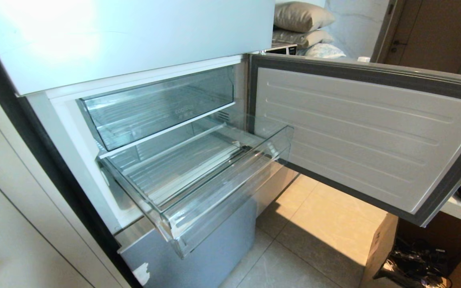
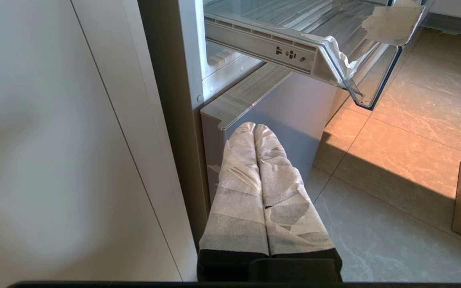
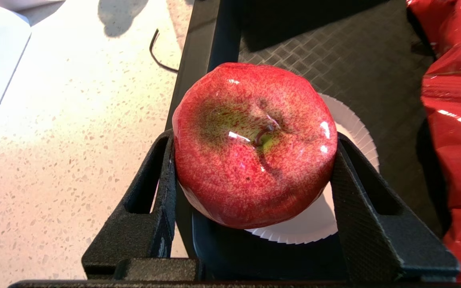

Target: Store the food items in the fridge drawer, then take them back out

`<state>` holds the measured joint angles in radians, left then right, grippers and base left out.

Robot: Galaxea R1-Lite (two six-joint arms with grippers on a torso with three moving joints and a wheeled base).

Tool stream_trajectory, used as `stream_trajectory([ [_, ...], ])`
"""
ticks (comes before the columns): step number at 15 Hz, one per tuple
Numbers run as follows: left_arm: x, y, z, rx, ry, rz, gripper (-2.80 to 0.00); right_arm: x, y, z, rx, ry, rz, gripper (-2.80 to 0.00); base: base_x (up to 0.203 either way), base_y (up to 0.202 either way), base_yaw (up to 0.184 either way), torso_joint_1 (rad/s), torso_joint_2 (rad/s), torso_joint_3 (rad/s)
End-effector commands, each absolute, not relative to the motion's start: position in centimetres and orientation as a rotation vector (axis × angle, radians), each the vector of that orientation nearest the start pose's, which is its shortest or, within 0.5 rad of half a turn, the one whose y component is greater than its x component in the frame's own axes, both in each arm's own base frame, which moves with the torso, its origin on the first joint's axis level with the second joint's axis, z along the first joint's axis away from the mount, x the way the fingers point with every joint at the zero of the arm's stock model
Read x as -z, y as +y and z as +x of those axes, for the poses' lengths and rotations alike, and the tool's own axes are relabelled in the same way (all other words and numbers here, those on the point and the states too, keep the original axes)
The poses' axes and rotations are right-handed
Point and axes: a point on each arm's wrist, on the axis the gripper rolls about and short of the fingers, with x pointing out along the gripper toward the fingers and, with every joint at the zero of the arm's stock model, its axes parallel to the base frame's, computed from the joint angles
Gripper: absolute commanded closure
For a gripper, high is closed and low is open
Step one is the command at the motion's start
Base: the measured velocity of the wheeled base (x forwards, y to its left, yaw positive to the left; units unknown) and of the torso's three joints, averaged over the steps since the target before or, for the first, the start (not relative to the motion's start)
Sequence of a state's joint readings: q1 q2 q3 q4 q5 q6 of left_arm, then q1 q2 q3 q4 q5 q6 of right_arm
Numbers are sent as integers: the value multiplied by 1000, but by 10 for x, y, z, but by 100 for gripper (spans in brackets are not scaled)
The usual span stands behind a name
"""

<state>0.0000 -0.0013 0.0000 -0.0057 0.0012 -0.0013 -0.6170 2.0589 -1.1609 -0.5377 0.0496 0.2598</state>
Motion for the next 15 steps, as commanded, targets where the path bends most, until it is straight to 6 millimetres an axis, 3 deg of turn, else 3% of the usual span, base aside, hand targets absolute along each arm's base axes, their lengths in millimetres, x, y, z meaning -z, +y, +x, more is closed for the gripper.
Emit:
stream_trajectory([
  [1,-76,0,-23,-2,-6,-2,0,-138,-231,332,598,272,368,0,0,0,0,0,0,0],
  [4,-76,0,-23,-2,-6,-2,0,-136,-232,333,600,281,364,0,0,0,0,0,0,0],
  [5,-76,0,-23,-2,-6,-2,0,-136,-232,333,600,282,365,-40,0,0,0,0,0,0],
  [6,-76,0,-23,-2,-6,-2,0,-135,-231,332,600,284,365,-280,0,0,0,0,0,0],
  [15,-76,0,-23,-2,-6,-2,0,-147,-225,321,607,266,366,-280,0,0,0,0,0,0],
])
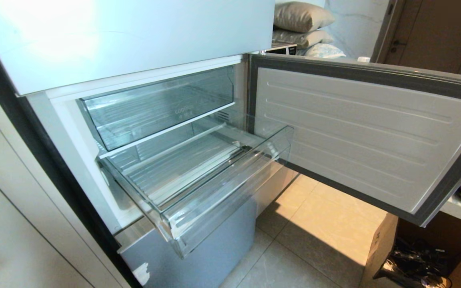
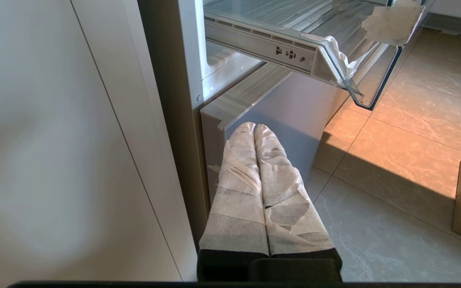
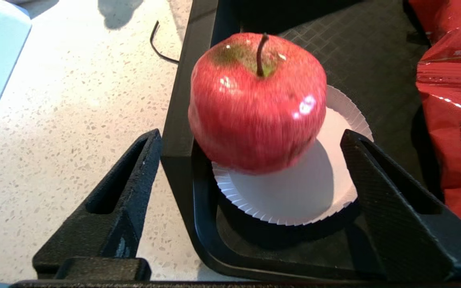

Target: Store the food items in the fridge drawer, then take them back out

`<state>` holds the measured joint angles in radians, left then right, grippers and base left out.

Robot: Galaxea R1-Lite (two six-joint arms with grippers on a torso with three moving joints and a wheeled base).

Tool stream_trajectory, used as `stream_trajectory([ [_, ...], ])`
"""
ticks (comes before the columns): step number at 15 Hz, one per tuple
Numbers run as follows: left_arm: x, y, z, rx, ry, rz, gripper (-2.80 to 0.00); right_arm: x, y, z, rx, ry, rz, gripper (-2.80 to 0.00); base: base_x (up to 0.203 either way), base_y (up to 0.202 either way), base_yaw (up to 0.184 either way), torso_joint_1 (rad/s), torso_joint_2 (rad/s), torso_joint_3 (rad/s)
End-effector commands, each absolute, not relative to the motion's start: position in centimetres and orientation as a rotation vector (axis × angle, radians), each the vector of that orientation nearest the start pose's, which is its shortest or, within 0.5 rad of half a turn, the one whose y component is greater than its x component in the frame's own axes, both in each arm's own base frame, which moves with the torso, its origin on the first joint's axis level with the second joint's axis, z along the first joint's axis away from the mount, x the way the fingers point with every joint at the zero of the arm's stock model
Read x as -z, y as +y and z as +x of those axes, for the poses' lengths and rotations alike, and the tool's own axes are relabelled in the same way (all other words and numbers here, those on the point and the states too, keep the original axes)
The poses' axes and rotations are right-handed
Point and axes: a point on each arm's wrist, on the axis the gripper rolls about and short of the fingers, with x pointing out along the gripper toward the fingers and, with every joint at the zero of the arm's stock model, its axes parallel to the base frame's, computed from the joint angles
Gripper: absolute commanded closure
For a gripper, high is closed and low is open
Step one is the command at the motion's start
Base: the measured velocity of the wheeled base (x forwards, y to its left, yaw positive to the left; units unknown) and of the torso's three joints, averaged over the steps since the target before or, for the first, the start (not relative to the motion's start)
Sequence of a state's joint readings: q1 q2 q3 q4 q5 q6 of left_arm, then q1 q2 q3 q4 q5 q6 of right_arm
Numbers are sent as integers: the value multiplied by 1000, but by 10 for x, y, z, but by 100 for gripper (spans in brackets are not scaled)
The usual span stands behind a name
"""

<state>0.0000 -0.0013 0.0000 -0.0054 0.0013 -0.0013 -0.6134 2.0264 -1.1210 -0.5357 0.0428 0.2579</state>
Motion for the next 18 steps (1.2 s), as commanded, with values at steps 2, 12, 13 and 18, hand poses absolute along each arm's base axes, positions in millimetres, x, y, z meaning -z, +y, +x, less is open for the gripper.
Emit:
stream_trajectory([
  [2,-76,0,-23,-2,-6,-2,0,-151,-220,315,605,262,363,-280,0,0,0,0,0,0],
  [12,-76,0,-23,-2,-6,-2,0,-218,-135,193,586,113,272,0,0,0,0,0,0,0],
  [13,-76,0,-23,-2,-6,-2,0,-219,-121,173,582,99,246,0,0,0,0,0,0,0],
  [18,-76,0,-23,-2,-6,-2,0,-197,-49,90,457,13,126,0,0,0,0,0,0,0],
])
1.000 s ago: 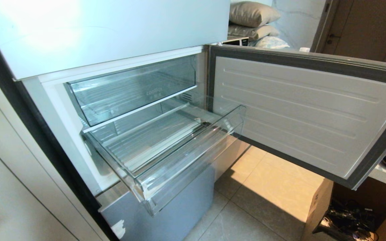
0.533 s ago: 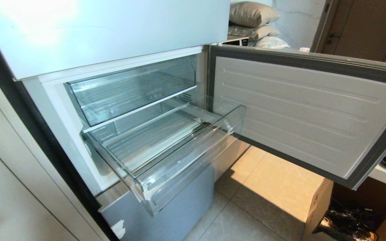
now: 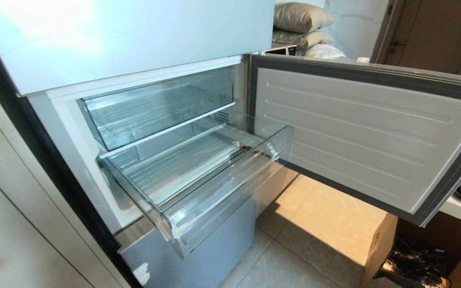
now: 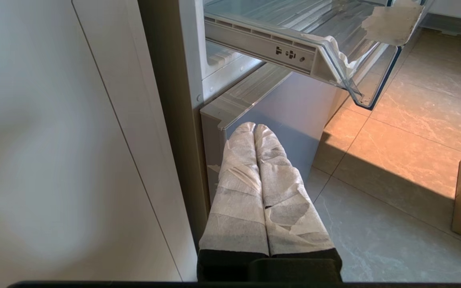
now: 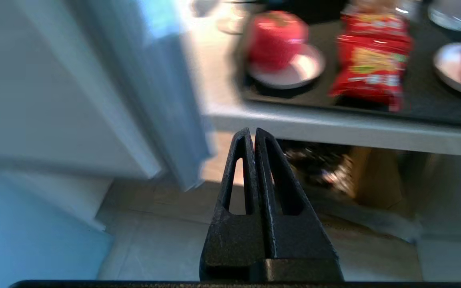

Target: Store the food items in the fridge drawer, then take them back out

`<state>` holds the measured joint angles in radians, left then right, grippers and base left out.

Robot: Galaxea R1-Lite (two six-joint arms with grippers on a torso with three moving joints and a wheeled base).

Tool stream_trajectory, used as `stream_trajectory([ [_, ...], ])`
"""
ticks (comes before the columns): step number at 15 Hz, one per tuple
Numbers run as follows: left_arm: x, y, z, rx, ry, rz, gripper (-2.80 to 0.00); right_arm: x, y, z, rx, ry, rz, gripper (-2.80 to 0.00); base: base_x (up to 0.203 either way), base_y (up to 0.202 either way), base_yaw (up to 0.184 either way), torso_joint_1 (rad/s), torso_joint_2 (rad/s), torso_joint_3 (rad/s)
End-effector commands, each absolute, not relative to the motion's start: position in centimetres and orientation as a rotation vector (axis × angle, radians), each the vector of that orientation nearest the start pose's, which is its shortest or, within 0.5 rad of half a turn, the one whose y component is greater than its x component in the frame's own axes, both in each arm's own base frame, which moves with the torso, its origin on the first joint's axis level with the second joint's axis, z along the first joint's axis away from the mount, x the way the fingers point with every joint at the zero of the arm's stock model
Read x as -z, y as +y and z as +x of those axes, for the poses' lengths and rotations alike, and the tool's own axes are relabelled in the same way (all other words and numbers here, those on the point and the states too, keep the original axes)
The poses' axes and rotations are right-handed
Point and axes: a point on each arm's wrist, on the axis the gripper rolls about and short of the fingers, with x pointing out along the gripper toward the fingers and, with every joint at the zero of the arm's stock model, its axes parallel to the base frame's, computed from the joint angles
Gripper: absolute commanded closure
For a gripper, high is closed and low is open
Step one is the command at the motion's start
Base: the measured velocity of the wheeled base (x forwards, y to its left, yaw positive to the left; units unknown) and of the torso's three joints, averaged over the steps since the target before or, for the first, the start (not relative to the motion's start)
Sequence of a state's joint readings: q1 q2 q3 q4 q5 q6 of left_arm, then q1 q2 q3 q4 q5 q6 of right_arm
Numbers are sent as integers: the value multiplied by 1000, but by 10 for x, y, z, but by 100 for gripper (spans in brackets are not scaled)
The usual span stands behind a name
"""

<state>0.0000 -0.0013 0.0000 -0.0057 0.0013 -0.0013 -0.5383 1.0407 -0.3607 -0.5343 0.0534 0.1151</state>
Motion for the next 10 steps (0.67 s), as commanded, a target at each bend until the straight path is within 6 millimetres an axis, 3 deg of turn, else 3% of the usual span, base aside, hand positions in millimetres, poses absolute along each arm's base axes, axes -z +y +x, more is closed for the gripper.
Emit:
stream_trajectory([
  [1,-76,0,-23,-2,-6,-2,0,-192,-37,82,382,5,115,0,0,0,0,0,0,0],
  [4,-76,0,-23,-2,-6,-2,0,-169,-10,52,167,11,88,0,0,0,0,0,0,0],
  [7,-76,0,-23,-2,-6,-2,0,-145,-1,24,41,37,28,0,0,0,0,0,0,0],
  [10,-76,0,-23,-2,-6,-2,0,-115,1,8,-51,88,-4,0,0,0,0,0,0,0],
])
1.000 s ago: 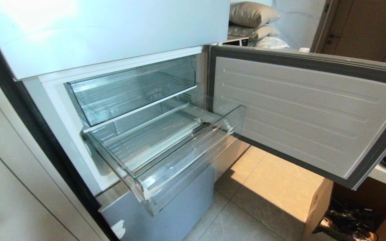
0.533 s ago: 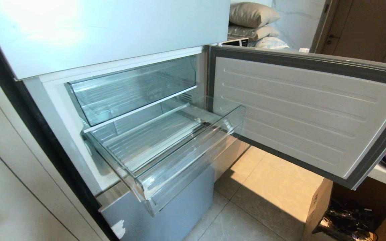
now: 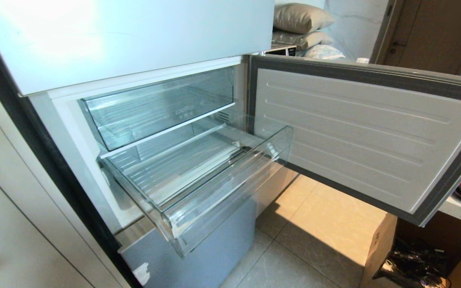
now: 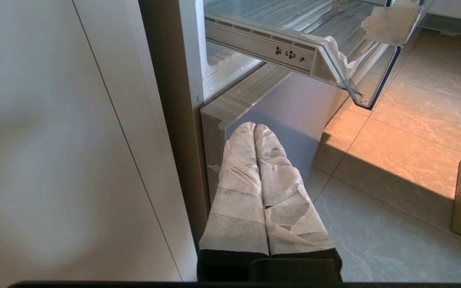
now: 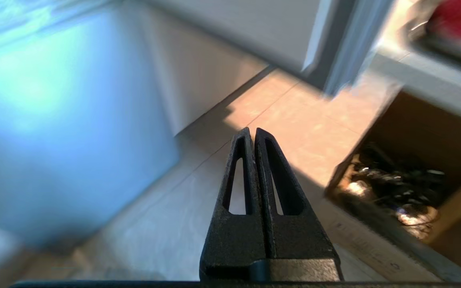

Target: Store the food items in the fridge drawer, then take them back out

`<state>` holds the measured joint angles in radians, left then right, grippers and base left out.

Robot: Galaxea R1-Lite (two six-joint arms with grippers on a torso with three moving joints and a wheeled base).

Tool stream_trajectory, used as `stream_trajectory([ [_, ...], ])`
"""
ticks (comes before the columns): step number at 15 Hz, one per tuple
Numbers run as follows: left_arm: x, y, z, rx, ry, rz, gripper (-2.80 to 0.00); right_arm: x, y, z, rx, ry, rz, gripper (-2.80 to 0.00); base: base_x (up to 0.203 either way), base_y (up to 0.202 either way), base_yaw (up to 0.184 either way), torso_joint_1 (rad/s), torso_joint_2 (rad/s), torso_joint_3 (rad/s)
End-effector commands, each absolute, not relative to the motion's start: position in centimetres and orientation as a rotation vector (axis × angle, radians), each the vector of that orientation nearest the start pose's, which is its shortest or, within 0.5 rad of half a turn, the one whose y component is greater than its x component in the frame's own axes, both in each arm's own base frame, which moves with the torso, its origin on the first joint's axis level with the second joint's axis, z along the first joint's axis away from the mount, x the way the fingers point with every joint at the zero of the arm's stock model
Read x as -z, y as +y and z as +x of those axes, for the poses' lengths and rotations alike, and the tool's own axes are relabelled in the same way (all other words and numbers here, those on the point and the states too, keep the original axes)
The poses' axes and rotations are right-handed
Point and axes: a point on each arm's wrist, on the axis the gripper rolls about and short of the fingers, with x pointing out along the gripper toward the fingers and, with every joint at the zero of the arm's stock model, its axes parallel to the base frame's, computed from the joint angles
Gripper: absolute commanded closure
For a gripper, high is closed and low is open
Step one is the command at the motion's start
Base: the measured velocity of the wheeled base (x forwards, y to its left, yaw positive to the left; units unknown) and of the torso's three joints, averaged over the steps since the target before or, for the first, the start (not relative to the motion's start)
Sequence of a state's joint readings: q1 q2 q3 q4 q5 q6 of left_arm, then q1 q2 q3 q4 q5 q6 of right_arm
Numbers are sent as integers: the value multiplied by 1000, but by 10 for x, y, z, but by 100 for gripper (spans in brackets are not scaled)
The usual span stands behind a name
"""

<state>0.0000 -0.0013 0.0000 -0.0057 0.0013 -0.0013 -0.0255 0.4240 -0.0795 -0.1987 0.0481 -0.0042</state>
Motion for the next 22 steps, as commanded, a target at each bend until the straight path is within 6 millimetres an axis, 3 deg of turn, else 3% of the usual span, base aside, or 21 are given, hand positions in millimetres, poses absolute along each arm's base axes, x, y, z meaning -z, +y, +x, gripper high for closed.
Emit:
stream_trajectory([
  [1,-76,0,-23,-2,-6,-2,0,-110,1,6,-62,88,-7,0,0,0,0,0,0,0],
  [6,-76,0,-23,-2,-6,-2,0,-86,1,-4,-87,148,-23,0,0,0,0,0,0,0],
  [9,-76,0,-23,-2,-6,-2,0,-85,1,-7,-77,124,-14,0,0,0,0,0,0,0],
  [13,-76,0,-23,-2,-6,-2,0,-81,0,-23,-26,-45,-18,0,0,0,0,0,0,0],
  [22,-76,0,-23,-2,-6,0,0,-75,-1,-23,16,11,-28,0,0,0,0,0,0,0],
])
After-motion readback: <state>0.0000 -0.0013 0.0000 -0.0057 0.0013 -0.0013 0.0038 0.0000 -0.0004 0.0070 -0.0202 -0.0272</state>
